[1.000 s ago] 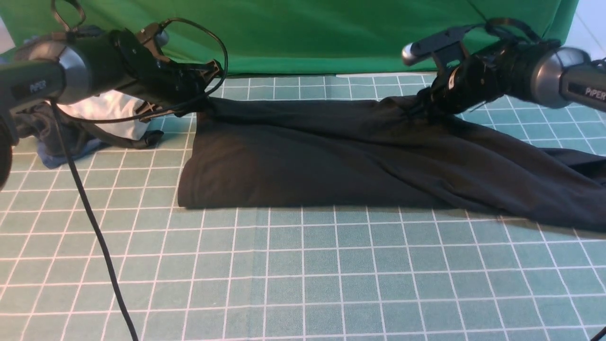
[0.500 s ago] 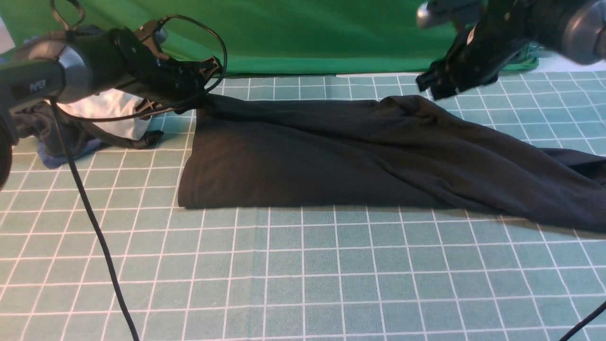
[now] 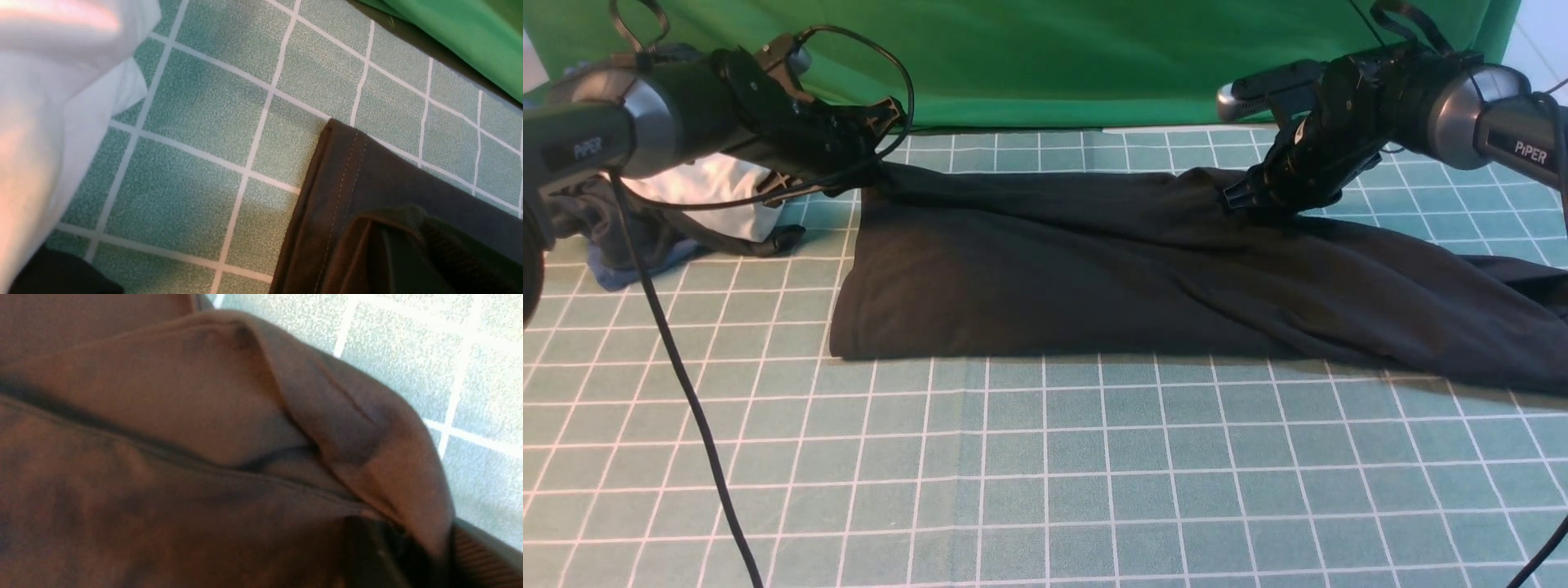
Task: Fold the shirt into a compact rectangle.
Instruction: 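Fold the black garment in half by bringing its near edge over to the far edge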
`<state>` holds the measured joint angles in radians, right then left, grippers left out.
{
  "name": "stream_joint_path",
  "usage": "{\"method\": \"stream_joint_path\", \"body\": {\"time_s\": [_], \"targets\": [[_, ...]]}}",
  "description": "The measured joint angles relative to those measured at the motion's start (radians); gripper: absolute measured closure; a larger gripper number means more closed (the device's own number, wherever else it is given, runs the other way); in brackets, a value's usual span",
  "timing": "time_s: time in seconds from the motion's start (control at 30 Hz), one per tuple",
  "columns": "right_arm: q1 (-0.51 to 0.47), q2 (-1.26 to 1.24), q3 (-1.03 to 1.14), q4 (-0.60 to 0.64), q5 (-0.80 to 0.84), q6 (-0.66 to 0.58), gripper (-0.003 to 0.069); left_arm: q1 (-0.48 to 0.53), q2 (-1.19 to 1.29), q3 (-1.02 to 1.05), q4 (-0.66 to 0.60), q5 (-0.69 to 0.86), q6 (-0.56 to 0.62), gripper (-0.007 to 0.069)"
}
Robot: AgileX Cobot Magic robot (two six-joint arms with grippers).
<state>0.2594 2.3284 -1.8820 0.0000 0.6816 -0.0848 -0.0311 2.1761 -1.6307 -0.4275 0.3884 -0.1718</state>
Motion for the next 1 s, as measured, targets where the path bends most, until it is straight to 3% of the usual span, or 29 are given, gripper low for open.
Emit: {"method": "stream_joint_path", "body": {"time_s": [0.07, 0.13, 0.5, 0.67, 0.8, 0.93, 1.0], "targets": [[0.000, 0.000, 0.000, 0.000, -0.002, -0.002, 0.0586, 0.000, 0.000, 0.000, 0.000, 0.000, 0.000, 0.0610], [0.000, 0.000, -0.002, 0.000, -0.001, -0.002, 0.0613, 0.000, 0.000, 0.000, 0.001, 0.000, 0.000, 0.0610], [0.000, 0.002, -0.121, 0.000, -0.003, -0.003, 0.0619, 0.000, -0.016, -0.051, 0.002, -0.039, 0.000, 0.0610], [0.000, 0.019, -0.121, 0.000, -0.051, -0.003, 0.0557, 0.000, -0.007, -0.053, 0.002, -0.084, 0.004, 0.0610], [0.000, 0.044, -0.121, 0.000, -0.109, -0.003, 0.0457, 0.000, 0.023, -0.053, -0.002, -0.099, -0.009, 0.0594], [0.000, 0.053, -0.127, 0.000, -0.147, -0.005, 0.0347, 0.003, 0.056, -0.065, -0.002, -0.090, -0.058, 0.0492], [0.000, 0.042, -0.152, 0.000, -0.110, -0.005, 0.0330, 0.010, 0.059, -0.102, -0.001, -0.045, -0.066, 0.0418]]}}
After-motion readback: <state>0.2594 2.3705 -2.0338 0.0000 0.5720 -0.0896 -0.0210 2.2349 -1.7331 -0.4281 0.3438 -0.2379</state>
